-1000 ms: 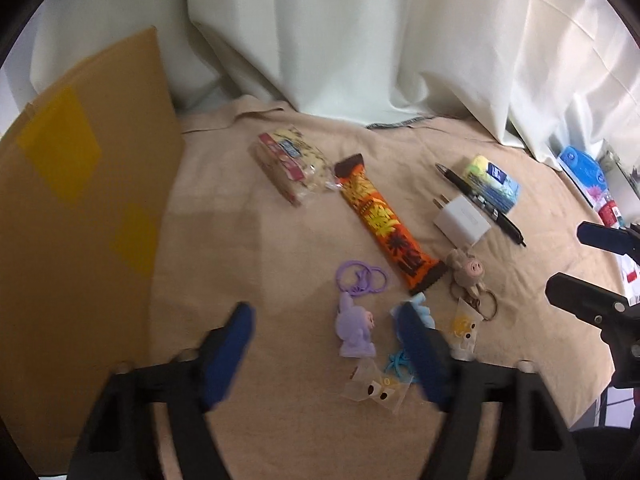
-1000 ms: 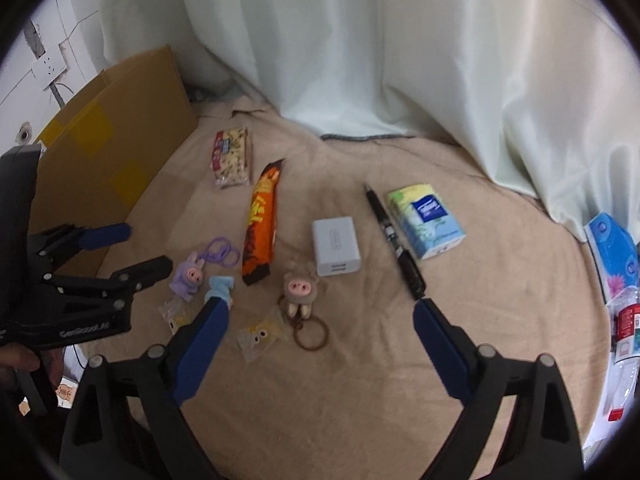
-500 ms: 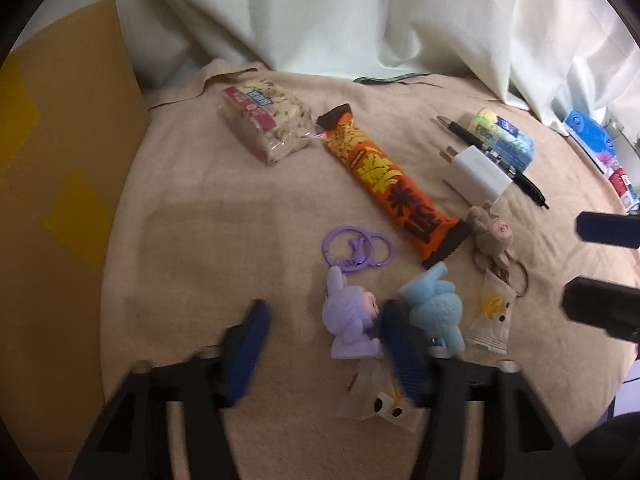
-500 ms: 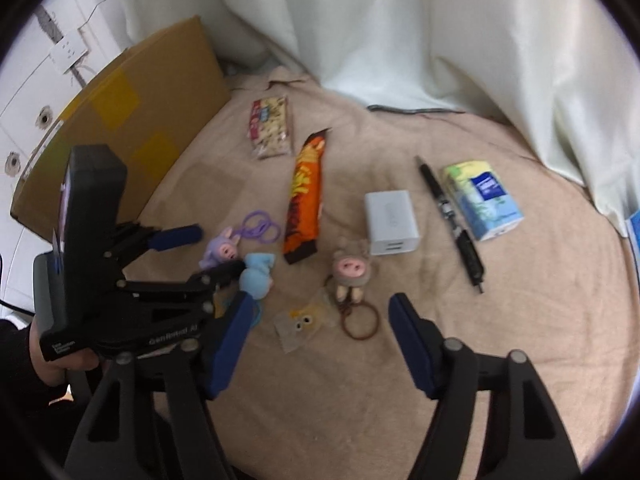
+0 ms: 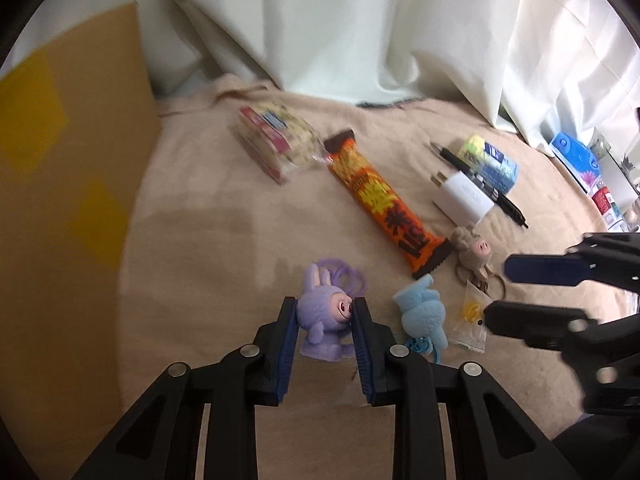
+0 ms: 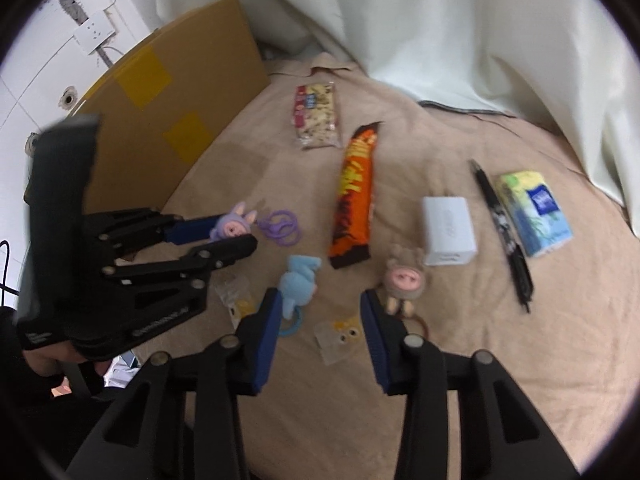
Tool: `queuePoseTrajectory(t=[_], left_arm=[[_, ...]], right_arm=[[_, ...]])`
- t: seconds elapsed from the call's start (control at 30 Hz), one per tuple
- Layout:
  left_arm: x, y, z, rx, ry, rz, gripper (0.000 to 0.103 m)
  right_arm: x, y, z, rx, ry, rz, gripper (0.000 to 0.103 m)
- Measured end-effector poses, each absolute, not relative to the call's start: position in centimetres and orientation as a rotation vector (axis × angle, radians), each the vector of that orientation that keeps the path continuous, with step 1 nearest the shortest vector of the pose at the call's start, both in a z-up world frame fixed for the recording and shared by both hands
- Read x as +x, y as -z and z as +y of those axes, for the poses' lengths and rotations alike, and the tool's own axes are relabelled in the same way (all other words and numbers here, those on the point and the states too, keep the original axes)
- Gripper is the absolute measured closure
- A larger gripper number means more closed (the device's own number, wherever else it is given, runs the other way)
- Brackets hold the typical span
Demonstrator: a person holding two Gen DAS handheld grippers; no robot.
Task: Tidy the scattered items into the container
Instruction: 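Grasp the purple bunny keychain with the left tool while the right tool grasps the blue plush, then carry the purple bunny and blue plush over the cardboard box with both tools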
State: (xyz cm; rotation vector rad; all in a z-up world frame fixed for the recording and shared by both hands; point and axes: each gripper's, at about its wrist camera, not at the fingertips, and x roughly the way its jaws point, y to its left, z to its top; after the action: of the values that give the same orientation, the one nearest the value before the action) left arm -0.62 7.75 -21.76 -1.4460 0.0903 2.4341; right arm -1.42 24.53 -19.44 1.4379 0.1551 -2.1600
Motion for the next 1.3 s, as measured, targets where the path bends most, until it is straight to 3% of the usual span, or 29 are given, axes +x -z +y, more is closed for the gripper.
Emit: queuePoseTrajectory(t=[0.5, 0.63, 1.3], left_arm=[[0.4, 20.1, 5.0, -1.441, -2.490, 0.078, 0.075], [0.4, 20.0, 4.6, -1.446, -2.492, 0.073, 0.075], [0.3, 19.3, 5.1, -1.470, -2.495, 0.077, 0.075]], right_arm=[[-3.1, 22.8, 21.1, 1.538, 2.054, 0.179, 0.059], [-3.1, 23.4, 20.9, 1.552, 2.055, 0.208, 0.073], [-2.9, 21.5, 22.4, 1.509, 2.062, 0.117, 0.073]])
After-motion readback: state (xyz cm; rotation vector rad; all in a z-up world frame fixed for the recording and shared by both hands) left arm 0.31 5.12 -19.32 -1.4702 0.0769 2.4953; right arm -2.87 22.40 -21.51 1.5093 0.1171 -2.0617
